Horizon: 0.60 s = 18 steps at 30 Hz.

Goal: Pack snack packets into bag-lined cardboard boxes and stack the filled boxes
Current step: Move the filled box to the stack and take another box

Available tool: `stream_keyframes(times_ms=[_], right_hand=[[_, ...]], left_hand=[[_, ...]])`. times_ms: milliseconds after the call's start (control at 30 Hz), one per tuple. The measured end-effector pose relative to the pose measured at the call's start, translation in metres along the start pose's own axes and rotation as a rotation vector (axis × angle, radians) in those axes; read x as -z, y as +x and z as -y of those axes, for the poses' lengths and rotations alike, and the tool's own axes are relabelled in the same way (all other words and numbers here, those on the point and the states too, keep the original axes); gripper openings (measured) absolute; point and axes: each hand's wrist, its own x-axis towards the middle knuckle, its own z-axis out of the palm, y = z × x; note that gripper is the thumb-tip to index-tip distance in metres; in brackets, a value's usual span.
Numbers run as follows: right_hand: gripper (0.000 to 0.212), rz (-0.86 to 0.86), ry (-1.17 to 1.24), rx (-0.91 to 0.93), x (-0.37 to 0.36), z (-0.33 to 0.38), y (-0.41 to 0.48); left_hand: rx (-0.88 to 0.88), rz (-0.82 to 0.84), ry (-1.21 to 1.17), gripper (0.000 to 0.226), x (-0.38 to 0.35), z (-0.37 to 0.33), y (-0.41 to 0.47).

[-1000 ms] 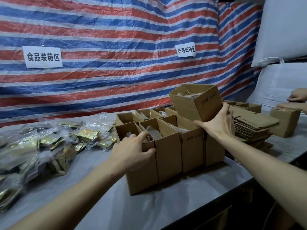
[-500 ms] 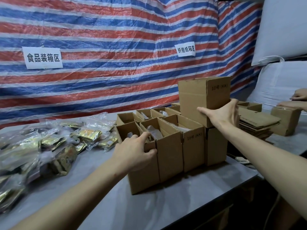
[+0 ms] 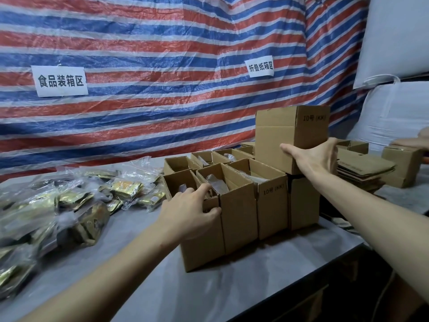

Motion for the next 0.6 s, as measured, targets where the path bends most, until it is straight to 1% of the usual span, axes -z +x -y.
stream_keyframes(times_ms=[233,600], right_hand=[[0.108,-0.014,-0.029,0.085,0.0,-0.005,-0.0048],[0.109,-0.005,-0.067,0.13,-0.0031,-0.0066,-0.0063]], left_hand=[[0.008,-0.009,0.002,0.066,-0.0002,-0.001,-0.0015],[0.013,-0.01,-0.006,0.066,-0.002,-0.0004,-0.0003]])
